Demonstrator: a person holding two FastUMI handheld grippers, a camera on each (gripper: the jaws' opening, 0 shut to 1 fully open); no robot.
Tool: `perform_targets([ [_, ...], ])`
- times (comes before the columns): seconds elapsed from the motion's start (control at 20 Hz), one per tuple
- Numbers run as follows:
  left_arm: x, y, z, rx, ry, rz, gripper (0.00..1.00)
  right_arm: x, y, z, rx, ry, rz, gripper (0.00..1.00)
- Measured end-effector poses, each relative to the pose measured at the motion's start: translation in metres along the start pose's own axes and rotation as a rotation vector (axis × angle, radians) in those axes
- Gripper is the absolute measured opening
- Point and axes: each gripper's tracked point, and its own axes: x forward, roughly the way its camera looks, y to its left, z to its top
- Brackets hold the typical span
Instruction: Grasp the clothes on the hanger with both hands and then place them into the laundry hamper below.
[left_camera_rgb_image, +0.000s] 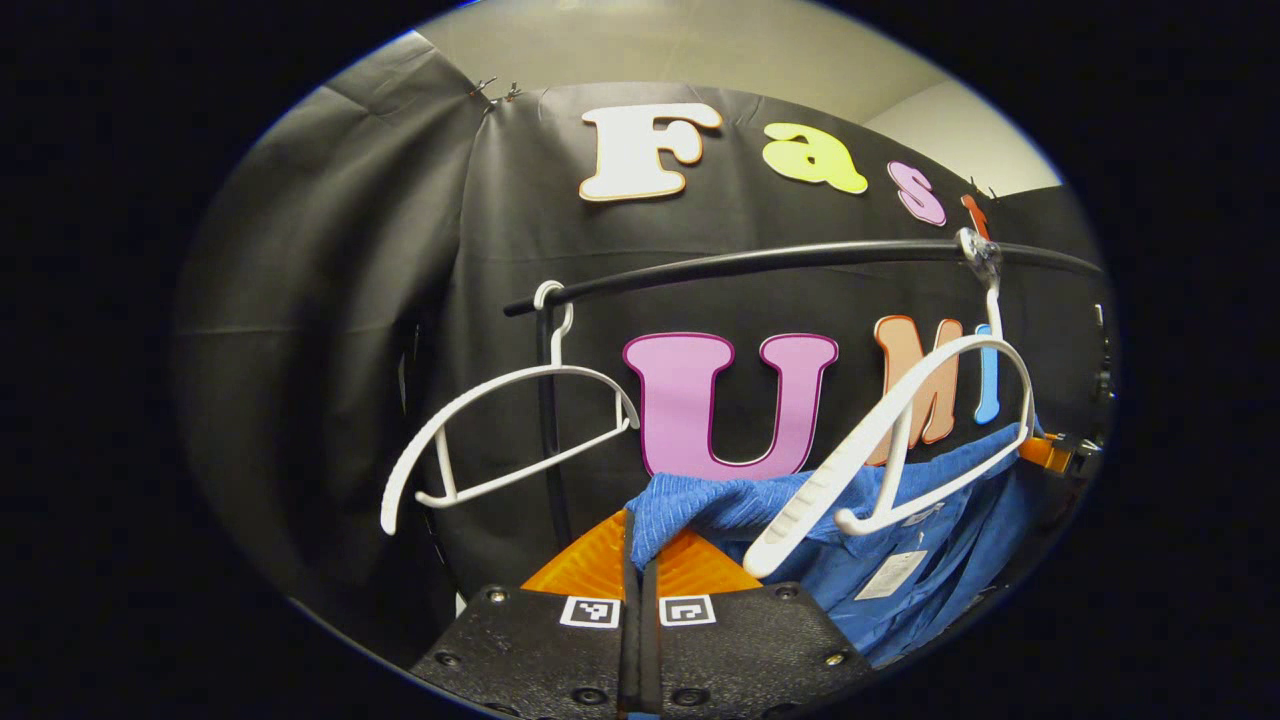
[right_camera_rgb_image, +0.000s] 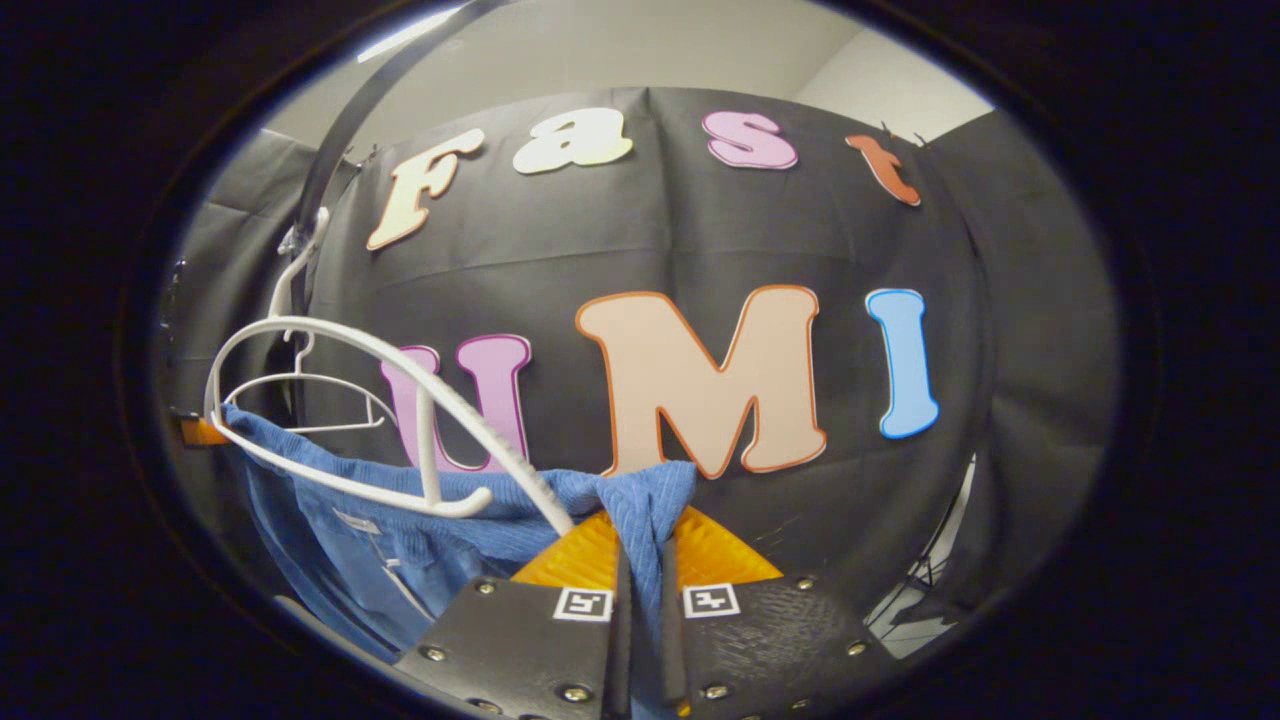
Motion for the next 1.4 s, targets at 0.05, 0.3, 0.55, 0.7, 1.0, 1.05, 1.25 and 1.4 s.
perform_targets([
  [0.05,-0.001,-0.001,-0.004,0.004,0.0,-0.005,0.0,-0.003,0.001,-0.005,-0.005,0.007,-0.002,0.12],
  [0.3,-0.013,0.003,-0.02,0.011,0.017,0.013,0.0,-0.025,0.005,-0.019,-0.011,0.03,0.011,0.12],
  [0.55,-0.029,0.003,-0.035,-0.012,0.042,0.021,0.0,-0.046,0.006,-0.023,-0.036,0.046,0.024,0.11],
  [0.7,-0.041,-0.005,-0.04,-0.01,0.036,0.014,0.0,-0.062,0.007,-0.022,-0.058,0.025,0.019,0.11],
  [1.0,-0.062,-0.024,-0.038,-0.027,0.019,-0.017,0.0,-0.086,0.02,-0.022,-0.058,0.02,0.046,0.11],
  [1.05,-0.066,-0.029,-0.037,-0.027,0.014,-0.026,0.0,-0.09,0.023,-0.02,-0.048,0.015,0.049,0.12],
  [1.25,-0.079,-0.056,-0.029,-0.019,-0.011,-0.069,0.0,-0.108,0.039,-0.009,-0.008,0.0,0.067,0.12],
  [1.4,-0.09,-0.077,-0.019,-0.01,-0.034,-0.105,0.0,-0.12,0.05,0.004,-0.012,-0.025,0.083,0.11],
])
